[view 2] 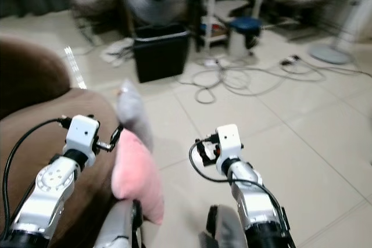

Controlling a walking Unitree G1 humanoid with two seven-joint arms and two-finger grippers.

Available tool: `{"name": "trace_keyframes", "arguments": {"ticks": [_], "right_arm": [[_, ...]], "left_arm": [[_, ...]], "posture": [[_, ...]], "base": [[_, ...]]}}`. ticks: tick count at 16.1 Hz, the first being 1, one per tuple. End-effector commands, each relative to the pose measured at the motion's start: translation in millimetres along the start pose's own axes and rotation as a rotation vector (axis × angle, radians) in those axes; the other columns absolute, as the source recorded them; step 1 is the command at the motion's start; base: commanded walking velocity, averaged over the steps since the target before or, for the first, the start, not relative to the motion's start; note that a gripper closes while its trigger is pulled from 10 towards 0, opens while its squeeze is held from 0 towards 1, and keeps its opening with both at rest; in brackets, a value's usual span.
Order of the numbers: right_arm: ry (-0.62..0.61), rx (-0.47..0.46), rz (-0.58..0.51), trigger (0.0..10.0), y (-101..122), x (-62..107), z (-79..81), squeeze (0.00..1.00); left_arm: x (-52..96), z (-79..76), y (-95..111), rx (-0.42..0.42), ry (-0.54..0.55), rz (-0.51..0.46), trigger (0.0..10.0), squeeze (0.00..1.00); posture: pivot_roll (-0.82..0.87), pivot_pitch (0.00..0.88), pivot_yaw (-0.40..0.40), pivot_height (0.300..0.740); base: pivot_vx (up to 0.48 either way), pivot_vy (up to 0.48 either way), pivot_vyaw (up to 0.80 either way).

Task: Move the pillow to the sofa from floor

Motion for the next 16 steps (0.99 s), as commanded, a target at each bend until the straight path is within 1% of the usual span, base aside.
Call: {"name": "trace_keyframes", "arguments": {"ticks": [1, 4, 6, 7, 8, 11, 12, 14, 15, 16], "right_arm": [[0.009, 0.003, -0.004, 10.0, 4.2, -0.7, 0.0, 0.0], [0.016, 0.009, 0.0, 10.0, 4.9, -1.0, -1.2, 0.0], [0.027, 0.011, 0.005, 10.0, 5.3, -2.6, 0.0, 0.0], [0.028, 0.011, 0.008, 10.0, 5.3, -3.2, 0.1, 0.0], [0.036, 0.015, 0.015, 10.0, 5.1, -4.1, 1.2, 0.0], [0.055, 0.038, 0.016, 10.0, 8.0, -4.9, 3.6, 0.0], [0.059, 0.053, 0.019, 10.0, 9.4, -5.0, 2.3, 0.0], [0.061, 0.07, 0.026, 10.0, 10.7, -5.3, 1.2, 0.0], [0.068, 0.099, 0.051, 10.0, 10.7, -7.7, 1.5, 0.0], [0.07, 0.122, 0.066, 10.0, 10.0, -8.7, 1.3, 0.0]], "left_arm": [[-0.5, -1.6, -6.3, 0.0, -0.004, 0.031, 10.0, 0.0], [-5.9, -1.6, -8.9, 0.009, -0.001, 0.05, 10.0, 0.0], [-15.8, -4.0, -13.1, 0.059, -0.014, 0.083, 10.0, 0.0], [-18.2, -5.0, -14.5, 0.066, -0.018, 0.093, 10.0, 0.0], [-24.2, -7.6, -24.1, 0.101, -0.019, 0.151, 10.0, 0.0], [-33.2, -12.7, -37.6, 0.111, -0.03, 0.23, 10.0, 0.0], [-38.5, -13.9, -45.2, 0.155, -0.007, 0.276, 10.0, 1.0], [-41.5, -18.1, -52.5, 0.207, 0.005, 0.324, 10.0, 1.0], [-43.2, -24.6, -59.2, 0.232, 0.006, 0.369, 10.0, 1.0], [-43.6, -28.9, -62.4, 0.238, 0.003, 0.386, 10.0, 1.0]], "posture": [[0.03, 0.0, 0.025, 0.581], [0.03, 0.0, 0.012, 0.581], [0.03, 0.0, 0.006, 0.581], [0.03, 0.0, 0.006, 0.581], [0.03, 0.0, 0.006, 0.581], [0.02, 0.0, 0.0, 0.581], [0.01, 0.0, -0.005, 0.581], [-0.01, 0.0, -0.008, 0.581], [-0.02, 0.0, -0.012, 0.581], [-0.03, 0.0, -0.018, 0.581]], "base": [[0.0, 0.0, 0.0], [0.0, 0.0, 0.0], [0.0, 0.0, 0.0], [0.0, 0.0, 0.0], [0.0, 0.0, 0.0], [0.0, 0.0, 0.0], [0.0, 0.0, 0.0], [0.0, 0.0, 0.0], [0.0, 0.0, 0.0], [0.0, 0.0, 0.0]]}}
Point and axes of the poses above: a point about 5 cm out from each wrist's last joint towards the gripper, its own x axis pointing back from the gripper into the wrist, its own y axis along the axis of the wrist's last joint, z = x × y, the point moved 4 cm from there along -x, pointing out of the wrist towards the gripper, and after that the axes turned 6 degrees about x, right-handed, at the moved point
